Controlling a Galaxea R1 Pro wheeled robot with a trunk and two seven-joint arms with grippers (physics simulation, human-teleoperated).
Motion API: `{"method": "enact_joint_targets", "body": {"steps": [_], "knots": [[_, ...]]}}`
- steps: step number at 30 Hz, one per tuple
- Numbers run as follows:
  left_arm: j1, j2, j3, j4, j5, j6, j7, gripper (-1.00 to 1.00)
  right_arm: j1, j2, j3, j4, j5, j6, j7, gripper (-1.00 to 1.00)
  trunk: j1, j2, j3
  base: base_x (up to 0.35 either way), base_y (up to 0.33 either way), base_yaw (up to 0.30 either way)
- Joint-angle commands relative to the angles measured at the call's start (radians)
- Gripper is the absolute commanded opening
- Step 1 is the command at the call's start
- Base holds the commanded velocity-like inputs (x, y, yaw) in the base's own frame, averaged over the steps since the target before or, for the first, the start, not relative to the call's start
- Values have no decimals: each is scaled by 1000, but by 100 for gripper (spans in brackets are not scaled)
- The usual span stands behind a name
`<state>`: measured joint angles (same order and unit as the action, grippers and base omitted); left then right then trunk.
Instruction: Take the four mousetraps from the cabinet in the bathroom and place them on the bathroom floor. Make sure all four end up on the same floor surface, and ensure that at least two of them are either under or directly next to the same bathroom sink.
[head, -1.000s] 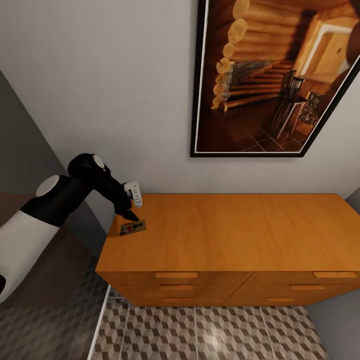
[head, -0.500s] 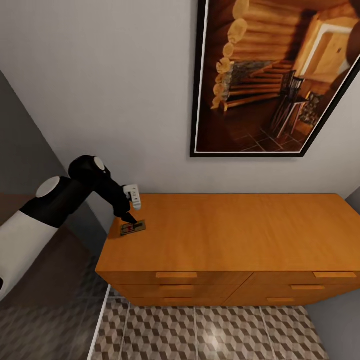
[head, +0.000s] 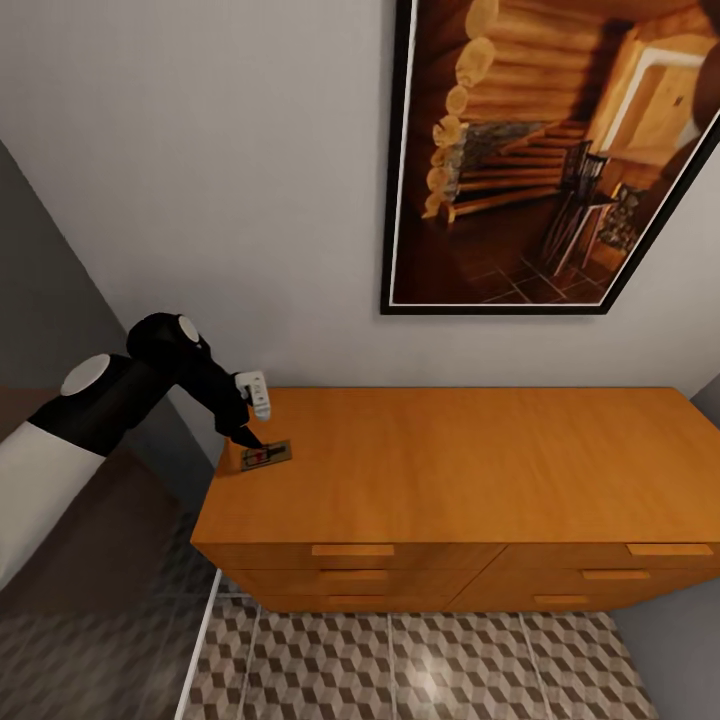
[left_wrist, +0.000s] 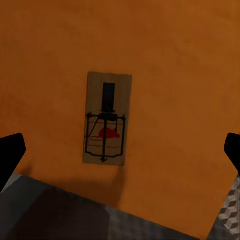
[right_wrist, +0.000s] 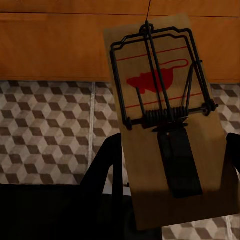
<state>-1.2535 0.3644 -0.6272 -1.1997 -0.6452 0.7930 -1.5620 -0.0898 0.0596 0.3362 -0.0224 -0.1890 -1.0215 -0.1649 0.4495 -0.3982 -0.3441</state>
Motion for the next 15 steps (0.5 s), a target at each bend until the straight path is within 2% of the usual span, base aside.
{"method": "enact_joint_targets", "body": {"steps": [1,15], "knots": [[-1,1,-2,0,-8,10,-9,100,-1,1,9,0,-9,-3,-1,-100,1,-2,-2,0,0,0],[0,2,-11,46,-10,9,-9,100,-1,0,9,0,-9,-3,-1,-100,1,-2,-2,0,0,0]]}}
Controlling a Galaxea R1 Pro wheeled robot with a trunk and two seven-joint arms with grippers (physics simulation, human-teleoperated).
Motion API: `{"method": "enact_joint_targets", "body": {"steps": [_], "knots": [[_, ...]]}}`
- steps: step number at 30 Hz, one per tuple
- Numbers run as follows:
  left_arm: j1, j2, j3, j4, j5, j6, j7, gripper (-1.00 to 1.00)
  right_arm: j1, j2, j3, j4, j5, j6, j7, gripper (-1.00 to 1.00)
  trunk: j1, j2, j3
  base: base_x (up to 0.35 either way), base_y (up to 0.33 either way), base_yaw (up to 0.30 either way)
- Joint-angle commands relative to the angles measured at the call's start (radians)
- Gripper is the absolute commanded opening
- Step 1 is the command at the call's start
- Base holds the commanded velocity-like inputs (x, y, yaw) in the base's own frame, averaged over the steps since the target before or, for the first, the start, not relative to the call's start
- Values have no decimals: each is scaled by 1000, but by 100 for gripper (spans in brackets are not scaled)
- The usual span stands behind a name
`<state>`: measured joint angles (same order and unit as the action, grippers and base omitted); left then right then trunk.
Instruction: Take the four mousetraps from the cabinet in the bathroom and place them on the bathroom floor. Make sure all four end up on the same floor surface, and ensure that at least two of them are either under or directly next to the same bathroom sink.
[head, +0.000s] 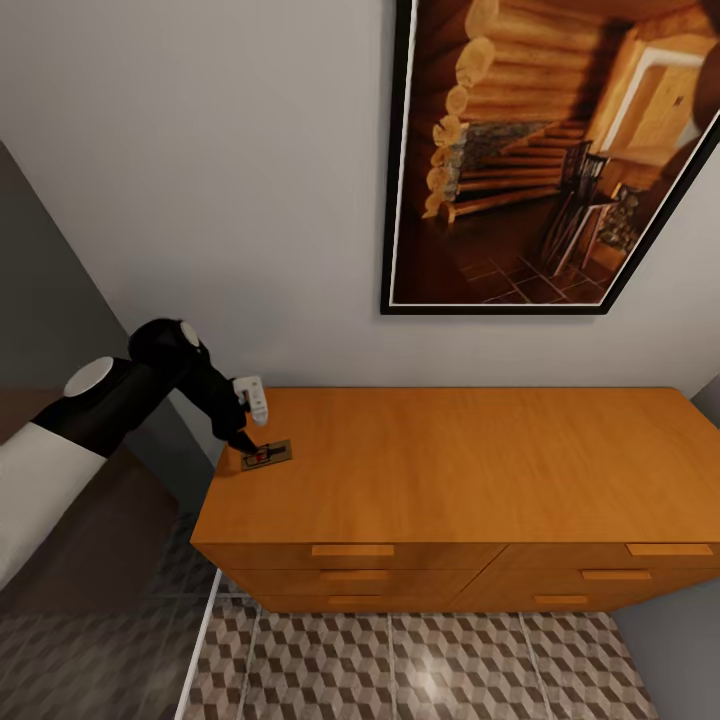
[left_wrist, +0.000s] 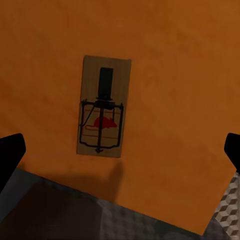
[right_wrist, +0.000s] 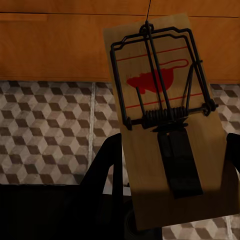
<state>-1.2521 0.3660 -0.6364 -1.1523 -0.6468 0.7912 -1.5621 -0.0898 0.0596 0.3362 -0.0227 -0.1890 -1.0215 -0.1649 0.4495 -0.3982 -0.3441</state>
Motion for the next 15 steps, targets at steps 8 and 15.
{"method": "enact_joint_targets", "body": {"steps": [8,15], "knots": [[-1,1,-30,17,-8,11,-9,100,-1,1,9,1,-9,-3,-1,-100,1,-2,-2,0,0,0],[0,1,-35,29,-8,11,-9,100,-1,2,9,1,-9,-4,-1,-100,1,-2,-2,0,0,0]]}}
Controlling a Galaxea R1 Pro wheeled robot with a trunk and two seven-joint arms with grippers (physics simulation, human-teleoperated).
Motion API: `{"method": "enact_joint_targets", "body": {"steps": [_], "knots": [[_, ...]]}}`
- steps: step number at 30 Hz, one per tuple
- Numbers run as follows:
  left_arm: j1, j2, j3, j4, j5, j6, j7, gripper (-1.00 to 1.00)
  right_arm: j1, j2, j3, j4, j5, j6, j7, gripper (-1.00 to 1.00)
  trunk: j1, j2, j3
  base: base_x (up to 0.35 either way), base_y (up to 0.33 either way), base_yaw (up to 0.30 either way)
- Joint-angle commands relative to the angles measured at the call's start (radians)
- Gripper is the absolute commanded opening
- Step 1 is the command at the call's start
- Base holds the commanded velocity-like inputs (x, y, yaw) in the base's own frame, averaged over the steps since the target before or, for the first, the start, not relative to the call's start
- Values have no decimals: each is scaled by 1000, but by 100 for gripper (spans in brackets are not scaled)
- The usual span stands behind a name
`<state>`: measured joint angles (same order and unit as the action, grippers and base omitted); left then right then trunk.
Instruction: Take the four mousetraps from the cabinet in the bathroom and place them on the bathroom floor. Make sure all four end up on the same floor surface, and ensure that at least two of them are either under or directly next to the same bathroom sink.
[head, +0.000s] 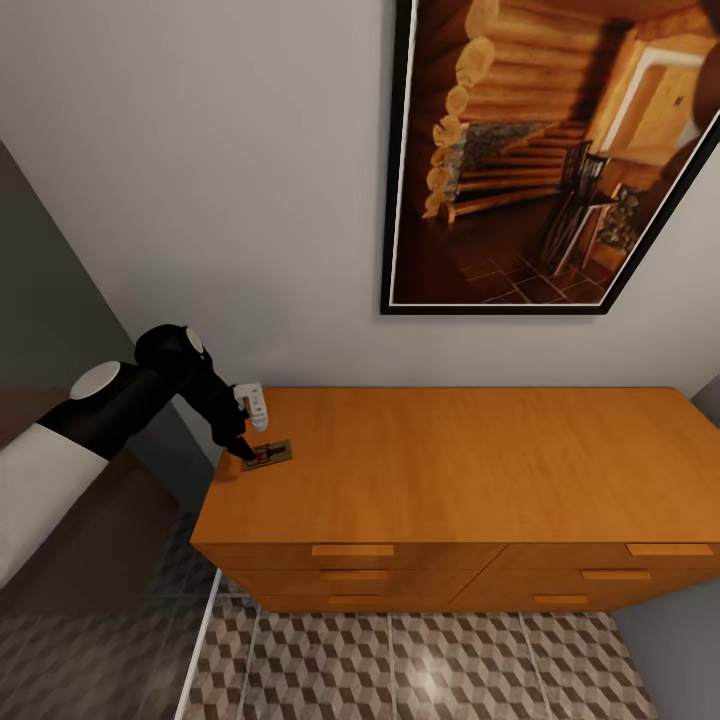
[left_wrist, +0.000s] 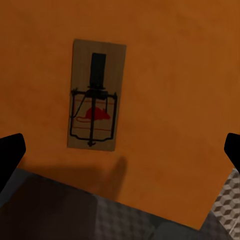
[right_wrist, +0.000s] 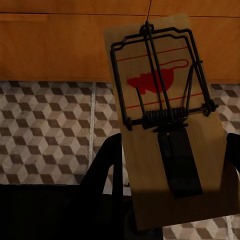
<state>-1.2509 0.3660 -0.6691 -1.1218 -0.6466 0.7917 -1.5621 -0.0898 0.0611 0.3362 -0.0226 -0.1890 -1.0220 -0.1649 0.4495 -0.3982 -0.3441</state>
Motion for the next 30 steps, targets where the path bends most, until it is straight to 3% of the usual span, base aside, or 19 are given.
{"method": "enact_joint_targets", "body": {"steps": [1,16,30], "knots": [[-1,1,-2,-1,-8,11,-9,100,-1,0,9,0,-9,-3,-1,-100,1,-2,-2,0,0,0],[7,-8,-9,2,-7,11,-9,100,-1,0,9,1,-9,-3,-1,-100,1,-2,-2,0,0,0],[8,-40,-7,48,-7,11,-9,100,-1,0,9,1,-9,-4,-1,-100,1,-2,-2,0,0,0]]}}
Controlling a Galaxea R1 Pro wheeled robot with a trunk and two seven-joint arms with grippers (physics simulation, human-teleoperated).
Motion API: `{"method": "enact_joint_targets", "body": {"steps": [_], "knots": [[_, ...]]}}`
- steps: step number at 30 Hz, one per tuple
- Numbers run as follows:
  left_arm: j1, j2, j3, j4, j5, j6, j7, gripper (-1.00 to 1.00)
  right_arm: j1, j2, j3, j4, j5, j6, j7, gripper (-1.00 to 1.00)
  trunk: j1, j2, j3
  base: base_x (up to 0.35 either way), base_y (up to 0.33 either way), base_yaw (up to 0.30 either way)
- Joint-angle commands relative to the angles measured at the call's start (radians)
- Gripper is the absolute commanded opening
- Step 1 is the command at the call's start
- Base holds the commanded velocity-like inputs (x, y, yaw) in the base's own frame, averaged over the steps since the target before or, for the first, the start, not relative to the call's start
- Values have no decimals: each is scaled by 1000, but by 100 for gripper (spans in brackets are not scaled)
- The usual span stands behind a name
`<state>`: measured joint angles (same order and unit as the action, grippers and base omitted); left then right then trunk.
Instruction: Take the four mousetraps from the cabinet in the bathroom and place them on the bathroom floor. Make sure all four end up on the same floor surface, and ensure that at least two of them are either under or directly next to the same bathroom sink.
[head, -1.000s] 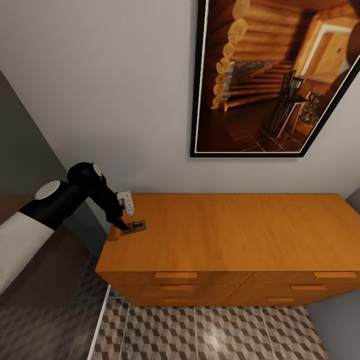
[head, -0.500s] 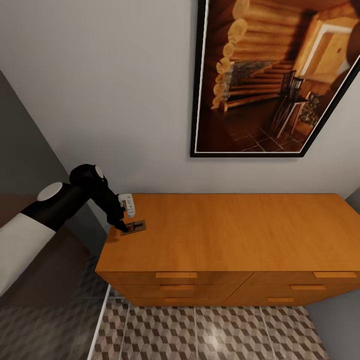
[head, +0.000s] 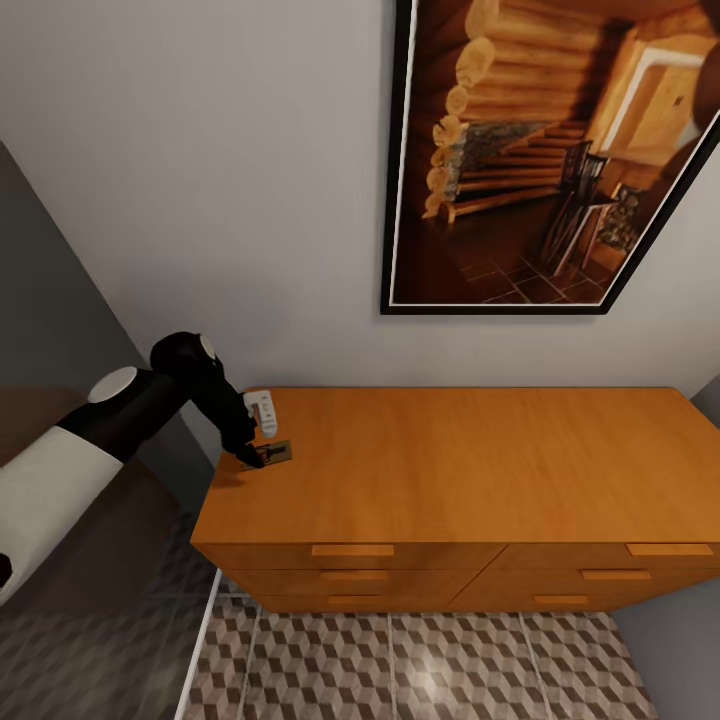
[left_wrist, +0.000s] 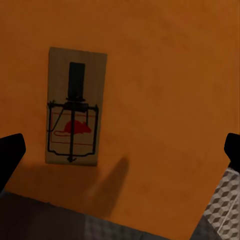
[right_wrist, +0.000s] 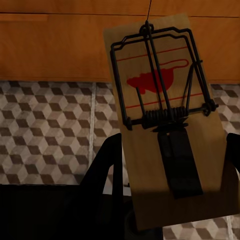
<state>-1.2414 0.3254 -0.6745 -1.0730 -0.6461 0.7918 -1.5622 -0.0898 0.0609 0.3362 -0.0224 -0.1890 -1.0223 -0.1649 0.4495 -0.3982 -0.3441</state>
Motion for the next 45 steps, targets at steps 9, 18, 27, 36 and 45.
{"method": "enact_joint_targets", "body": {"steps": [9,18,27,36,45], "knots": [[-1,-4,-1,36,-9,10,24,100,-1,0,9,0,-9,-4,-1,-100,1,-2,-2,0,0,0],[-1,-4,1,53,-8,10,61,100,-1,0,9,1,-9,-4,-1,-100,1,-2,-2,0,0,0],[-1,-3,5,75,-9,10,105,100,-1,0,9,1,-9,-3,-1,-100,1,-2,-2,0,0,0],[-1,-4,11,77,-9,12,132,100,-1,0,9,1,-7,-2,-1,-100,1,-2,-2,0,0,0],[-2,-2,12,75,-9,12,133,100,-1,1,9,1,-6,-2,-1,-100,1,-2,-2,0,0,0]]}}
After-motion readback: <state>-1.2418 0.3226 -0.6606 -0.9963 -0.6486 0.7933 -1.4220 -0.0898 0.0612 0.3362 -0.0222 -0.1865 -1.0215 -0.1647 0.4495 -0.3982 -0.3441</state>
